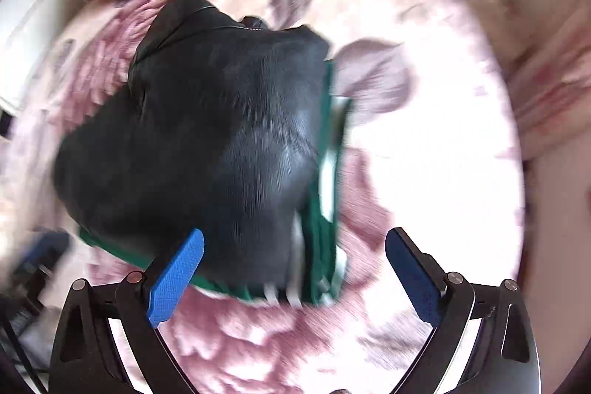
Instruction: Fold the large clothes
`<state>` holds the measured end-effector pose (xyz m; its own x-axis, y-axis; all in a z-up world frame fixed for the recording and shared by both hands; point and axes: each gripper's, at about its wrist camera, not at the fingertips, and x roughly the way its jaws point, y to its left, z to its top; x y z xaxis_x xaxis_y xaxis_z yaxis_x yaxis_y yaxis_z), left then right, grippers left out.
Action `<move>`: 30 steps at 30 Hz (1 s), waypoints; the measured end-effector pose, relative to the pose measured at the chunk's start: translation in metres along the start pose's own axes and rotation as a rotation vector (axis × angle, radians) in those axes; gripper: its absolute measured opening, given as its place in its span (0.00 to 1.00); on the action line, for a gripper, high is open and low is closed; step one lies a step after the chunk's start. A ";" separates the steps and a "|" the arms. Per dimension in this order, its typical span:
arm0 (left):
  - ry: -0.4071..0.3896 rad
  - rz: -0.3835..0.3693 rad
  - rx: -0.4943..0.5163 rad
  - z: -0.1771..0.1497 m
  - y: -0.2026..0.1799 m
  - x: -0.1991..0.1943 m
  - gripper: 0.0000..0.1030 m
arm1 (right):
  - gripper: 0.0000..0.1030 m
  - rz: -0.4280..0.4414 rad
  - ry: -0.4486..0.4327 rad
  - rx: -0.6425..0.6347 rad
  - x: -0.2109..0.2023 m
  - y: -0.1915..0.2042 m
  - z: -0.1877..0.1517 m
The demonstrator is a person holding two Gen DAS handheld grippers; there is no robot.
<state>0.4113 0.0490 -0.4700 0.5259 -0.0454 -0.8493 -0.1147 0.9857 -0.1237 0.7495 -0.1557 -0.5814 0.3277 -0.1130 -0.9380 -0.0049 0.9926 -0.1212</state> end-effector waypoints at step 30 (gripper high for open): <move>-0.268 -0.037 0.138 0.002 -0.008 -0.416 1.00 | 0.98 -0.178 -0.415 0.195 -0.616 -0.033 -0.269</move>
<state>0.1949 0.0600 -0.1145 0.7335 -0.0556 -0.6774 0.0151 0.9977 -0.0655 0.2936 -0.1313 -0.0868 0.6562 -0.2940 -0.6949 0.2493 0.9537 -0.1681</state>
